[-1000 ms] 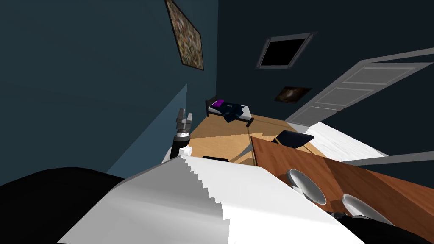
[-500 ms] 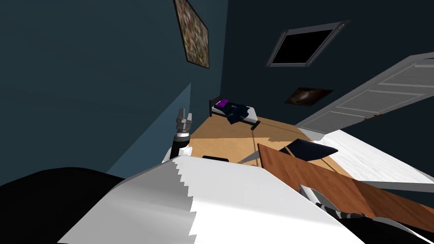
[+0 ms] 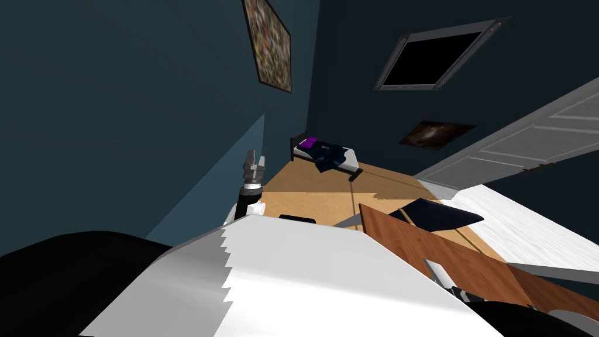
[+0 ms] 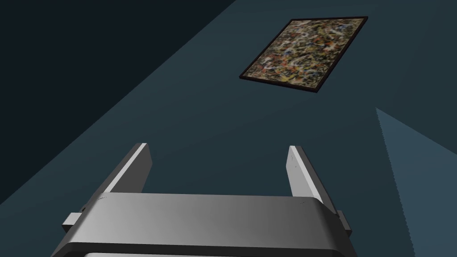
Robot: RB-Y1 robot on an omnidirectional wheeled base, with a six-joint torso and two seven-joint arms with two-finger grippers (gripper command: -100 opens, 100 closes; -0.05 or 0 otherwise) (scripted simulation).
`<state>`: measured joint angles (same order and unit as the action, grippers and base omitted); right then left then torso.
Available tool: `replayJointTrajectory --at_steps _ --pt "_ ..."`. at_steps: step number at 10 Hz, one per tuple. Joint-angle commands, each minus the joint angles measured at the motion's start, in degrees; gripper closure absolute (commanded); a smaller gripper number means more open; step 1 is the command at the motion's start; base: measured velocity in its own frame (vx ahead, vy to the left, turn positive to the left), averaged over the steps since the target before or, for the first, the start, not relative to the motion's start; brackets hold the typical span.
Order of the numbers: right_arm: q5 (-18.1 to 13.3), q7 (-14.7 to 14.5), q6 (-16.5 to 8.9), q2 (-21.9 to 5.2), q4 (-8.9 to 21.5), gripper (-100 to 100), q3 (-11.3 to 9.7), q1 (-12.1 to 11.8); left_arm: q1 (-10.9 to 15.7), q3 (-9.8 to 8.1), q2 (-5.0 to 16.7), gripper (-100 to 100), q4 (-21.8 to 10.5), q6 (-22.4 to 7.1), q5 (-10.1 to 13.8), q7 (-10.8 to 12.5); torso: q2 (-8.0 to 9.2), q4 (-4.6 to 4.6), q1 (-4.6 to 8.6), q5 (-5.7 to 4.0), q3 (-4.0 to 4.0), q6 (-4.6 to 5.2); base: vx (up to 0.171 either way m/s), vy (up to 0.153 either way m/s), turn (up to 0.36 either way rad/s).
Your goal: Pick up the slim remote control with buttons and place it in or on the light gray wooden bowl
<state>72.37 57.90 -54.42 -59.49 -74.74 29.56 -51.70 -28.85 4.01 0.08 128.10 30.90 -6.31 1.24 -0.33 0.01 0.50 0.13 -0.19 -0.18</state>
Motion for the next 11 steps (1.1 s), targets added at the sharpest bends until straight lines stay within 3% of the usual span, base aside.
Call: replayJointTrajectory --at_steps 1,11 --pt "1.1 -1.4 -0.9 -0.3 1.8 100 0.3 0.2 0.0 0.0 0.0 0 0.0 0.0 0.0 0.0 0.0 0.0 0.0 0.0 0.0 0.0 0.047 -0.042 -0.006" --pt "10.3 -12.7 -9.5 -0.2 15.5 100 1.5 1.5 0.0 -0.01 0.0 0 0.0 0.0 0.0 0.0 0.34 0.13 0.31 -0.09 0.23 0.24 0.045 -0.086 -0.062"
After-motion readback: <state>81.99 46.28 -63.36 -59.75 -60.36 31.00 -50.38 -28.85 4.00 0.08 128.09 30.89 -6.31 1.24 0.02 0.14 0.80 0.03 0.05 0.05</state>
